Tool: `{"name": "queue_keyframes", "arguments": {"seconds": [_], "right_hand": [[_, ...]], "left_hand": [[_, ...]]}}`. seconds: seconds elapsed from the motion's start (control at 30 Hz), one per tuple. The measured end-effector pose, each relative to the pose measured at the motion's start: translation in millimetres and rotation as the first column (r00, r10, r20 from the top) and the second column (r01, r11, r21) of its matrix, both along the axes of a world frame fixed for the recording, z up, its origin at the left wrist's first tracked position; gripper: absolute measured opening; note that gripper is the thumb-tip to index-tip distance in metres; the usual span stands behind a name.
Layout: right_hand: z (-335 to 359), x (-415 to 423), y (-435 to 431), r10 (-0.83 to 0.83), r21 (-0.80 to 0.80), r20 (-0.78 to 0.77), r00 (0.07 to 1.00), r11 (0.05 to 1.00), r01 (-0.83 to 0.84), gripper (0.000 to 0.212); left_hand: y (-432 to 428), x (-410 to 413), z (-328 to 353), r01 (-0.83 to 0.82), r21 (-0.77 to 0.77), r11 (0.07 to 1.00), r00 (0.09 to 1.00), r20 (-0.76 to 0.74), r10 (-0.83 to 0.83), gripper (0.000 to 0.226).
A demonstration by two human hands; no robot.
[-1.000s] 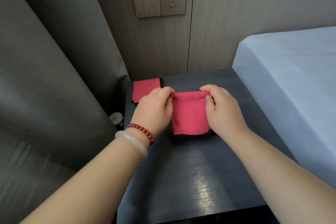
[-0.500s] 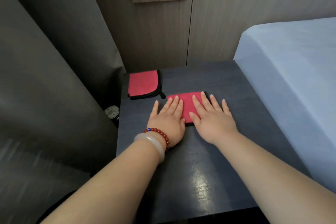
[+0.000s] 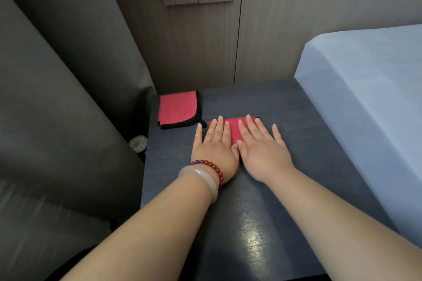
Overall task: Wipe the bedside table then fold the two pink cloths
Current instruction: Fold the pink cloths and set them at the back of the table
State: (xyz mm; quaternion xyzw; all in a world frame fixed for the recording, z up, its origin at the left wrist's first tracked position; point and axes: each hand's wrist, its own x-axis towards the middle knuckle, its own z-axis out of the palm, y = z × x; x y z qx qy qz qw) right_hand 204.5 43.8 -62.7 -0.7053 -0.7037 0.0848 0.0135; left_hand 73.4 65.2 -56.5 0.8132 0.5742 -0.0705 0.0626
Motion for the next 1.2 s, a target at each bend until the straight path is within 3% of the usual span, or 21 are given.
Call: {"name": "queue_keyframes", "arguments": {"seconds": [0.53,0.73,0.93,1.07,1.2], "right_hand": [[-1.4,-12.3,115.6,0.035,-0.048,0.026,0.999,0.998,-0.033,0.056],[-6.6,-11.6,125.4,0.027,-0.037,0.021,0.999,0.999,-0.027,0.056],[-0.8,-23.8,114.7,0.008,0.037,0.060,0.998,0.999,-0.010,0.057],[-9.1,-38.1,102.1,0.024,0.018,-0.037,0.999,1.000,-0.024,0.056],[-11.3,-37.9,103.5,0.008,0.005,-0.044,0.999,1.000,-0.008,0.056]], "left_hand": [[110.7,-11.6,10.2,0.017,0.054,0.998,0.957,-0.289,0.000,0.061],[122.1,-14.0,3.7,-0.017,0.019,1.000,0.982,-0.187,0.020,0.061],[108.6,-27.6,8.2,-0.139,0.035,0.990,0.976,0.172,0.131,0.063],[109.7,-39.3,-3.3,-0.206,-0.064,0.976,0.977,0.051,0.209,0.064],[109.7,-34.7,-4.7,-0.234,-0.100,0.967,0.970,0.038,0.238,0.062]]}}
